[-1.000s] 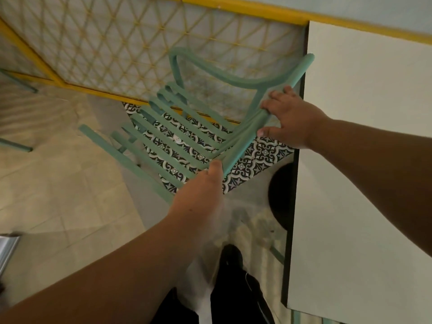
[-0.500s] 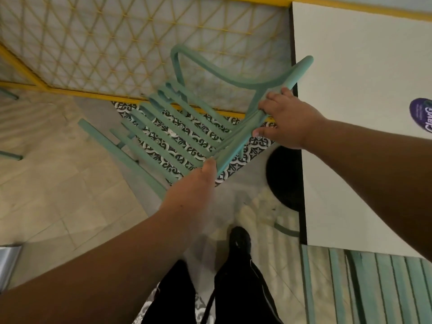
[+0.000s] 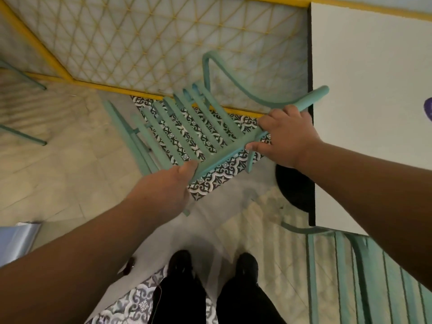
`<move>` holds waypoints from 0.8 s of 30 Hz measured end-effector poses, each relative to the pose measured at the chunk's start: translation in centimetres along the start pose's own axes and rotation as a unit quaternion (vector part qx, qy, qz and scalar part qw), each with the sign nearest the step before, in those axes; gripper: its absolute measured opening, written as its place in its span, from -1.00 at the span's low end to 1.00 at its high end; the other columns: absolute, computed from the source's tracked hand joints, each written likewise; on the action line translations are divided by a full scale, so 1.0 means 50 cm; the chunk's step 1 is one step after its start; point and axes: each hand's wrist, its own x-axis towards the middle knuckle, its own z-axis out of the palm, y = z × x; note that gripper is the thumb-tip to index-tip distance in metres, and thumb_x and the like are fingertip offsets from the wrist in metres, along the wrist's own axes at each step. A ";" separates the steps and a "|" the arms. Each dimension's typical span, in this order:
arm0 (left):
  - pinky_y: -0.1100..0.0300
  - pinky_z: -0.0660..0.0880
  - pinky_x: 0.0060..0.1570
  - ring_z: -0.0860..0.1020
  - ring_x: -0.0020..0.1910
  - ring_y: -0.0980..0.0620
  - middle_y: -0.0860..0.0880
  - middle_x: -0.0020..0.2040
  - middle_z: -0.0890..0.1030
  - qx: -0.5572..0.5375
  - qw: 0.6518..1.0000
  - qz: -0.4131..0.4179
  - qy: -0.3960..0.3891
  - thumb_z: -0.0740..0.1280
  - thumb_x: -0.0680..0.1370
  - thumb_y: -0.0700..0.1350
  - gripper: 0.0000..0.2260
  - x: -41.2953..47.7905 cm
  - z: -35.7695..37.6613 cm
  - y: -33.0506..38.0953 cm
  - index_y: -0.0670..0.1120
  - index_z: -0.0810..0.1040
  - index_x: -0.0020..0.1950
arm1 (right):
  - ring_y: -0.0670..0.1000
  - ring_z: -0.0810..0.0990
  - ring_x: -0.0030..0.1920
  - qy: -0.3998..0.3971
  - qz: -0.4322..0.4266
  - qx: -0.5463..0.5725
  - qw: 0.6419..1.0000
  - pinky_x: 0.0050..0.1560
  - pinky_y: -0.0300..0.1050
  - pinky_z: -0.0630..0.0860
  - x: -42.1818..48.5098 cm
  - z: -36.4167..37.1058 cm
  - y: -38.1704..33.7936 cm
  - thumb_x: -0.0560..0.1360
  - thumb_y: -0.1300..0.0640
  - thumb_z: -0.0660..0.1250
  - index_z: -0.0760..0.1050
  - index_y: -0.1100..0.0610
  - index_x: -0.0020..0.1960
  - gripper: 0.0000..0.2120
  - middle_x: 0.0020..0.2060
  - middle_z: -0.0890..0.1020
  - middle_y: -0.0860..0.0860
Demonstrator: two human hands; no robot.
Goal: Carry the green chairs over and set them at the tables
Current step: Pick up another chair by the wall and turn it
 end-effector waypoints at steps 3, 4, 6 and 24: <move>-0.09 0.52 0.09 0.59 0.12 -0.08 0.04 0.21 0.58 0.084 0.992 -0.026 0.086 0.21 0.48 0.18 -0.44 -0.004 0.003 0.023 0.12 0.20 0.46 | 0.19 0.34 0.34 0.022 0.016 0.057 0.998 0.33 0.28 0.29 0.002 0.008 0.040 0.26 -0.69 0.04 0.39 -0.10 0.40 -0.07 0.29 0.47 0.06; -0.15 0.48 0.17 0.55 0.23 -0.11 0.03 0.31 0.55 0.075 0.989 -0.038 0.118 0.23 0.45 0.24 -0.37 0.003 0.001 0.040 0.11 0.22 0.49 | 0.21 0.28 0.41 0.029 0.028 0.065 0.997 0.38 0.31 0.24 0.008 0.008 0.061 0.22 -0.71 0.07 0.31 -0.09 0.47 0.01 0.38 0.41 0.11; -0.21 0.46 0.21 0.51 0.31 -0.15 0.01 0.39 0.50 0.031 0.985 -0.041 0.162 0.26 0.43 0.30 -0.29 0.030 0.001 0.079 0.10 0.20 0.52 | 0.25 0.16 0.52 0.032 0.056 0.070 0.995 0.45 0.35 0.15 0.025 0.007 0.104 0.14 -0.74 0.09 0.17 -0.09 0.54 0.14 0.52 0.26 0.17; 0.20 0.27 -0.53 0.40 -0.50 0.07 0.07 -0.37 0.42 0.021 0.989 -0.032 0.143 0.25 0.62 0.07 -0.80 0.155 0.031 0.117 0.06 0.28 -0.11 | 0.08 0.49 -0.19 0.033 -0.025 0.072 0.997 0.16 0.13 0.35 0.093 0.032 0.177 0.15 -0.78 -0.10 0.48 -0.04 -0.29 -0.15 -0.36 0.49 -0.10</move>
